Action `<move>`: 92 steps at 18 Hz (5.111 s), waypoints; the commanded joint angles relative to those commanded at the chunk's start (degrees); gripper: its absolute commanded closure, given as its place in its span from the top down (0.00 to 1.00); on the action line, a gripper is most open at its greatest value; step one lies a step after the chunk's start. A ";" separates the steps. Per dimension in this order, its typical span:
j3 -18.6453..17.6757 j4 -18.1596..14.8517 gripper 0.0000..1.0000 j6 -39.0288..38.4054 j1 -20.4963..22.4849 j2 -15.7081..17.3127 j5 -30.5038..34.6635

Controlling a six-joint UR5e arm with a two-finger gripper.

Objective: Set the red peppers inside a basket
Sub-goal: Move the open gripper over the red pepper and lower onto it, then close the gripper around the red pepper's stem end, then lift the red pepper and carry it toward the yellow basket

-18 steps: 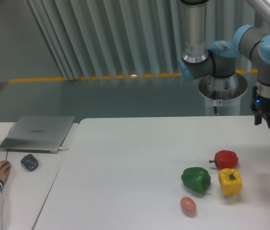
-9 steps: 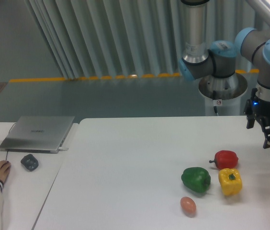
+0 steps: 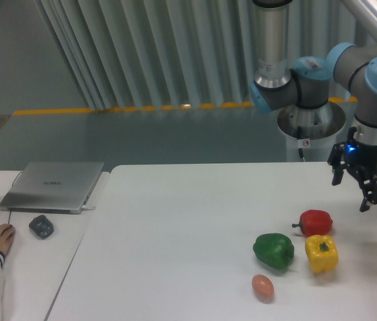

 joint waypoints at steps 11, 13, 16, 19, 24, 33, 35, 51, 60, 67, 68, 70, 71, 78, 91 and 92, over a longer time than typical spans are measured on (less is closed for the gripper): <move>-0.53 -0.95 1.00 6.19 -8.89 -3.78 15.02; -0.61 -1.30 1.00 6.73 -10.38 -4.75 17.04; -1.49 -2.18 1.00 7.68 -10.56 -4.93 18.37; -1.93 -2.79 1.00 11.65 -10.56 -4.93 20.30; -2.72 -2.80 1.00 10.95 -11.26 -6.07 20.39; -3.95 -2.45 1.00 10.33 -12.06 -7.65 20.31; -3.95 -2.45 1.00 10.24 -12.15 -7.92 20.31; -2.81 -2.18 0.69 6.55 -13.82 -9.15 22.85; -1.76 -3.06 0.45 6.55 -13.64 -8.53 22.94; -1.49 -3.93 0.38 7.16 -12.68 -7.22 22.33; -1.14 -4.81 0.37 7.25 -12.15 -6.69 22.24; 1.22 -7.18 0.37 7.34 -11.53 -6.51 22.06; 2.54 -8.32 0.37 7.34 -11.27 -6.51 21.80; 11.15 -8.61 0.37 11.64 -6.62 -5.72 19.07; 11.95 4.49 0.37 29.93 3.85 -9.49 29.18; 11.78 5.98 0.37 29.93 4.02 -9.85 29.18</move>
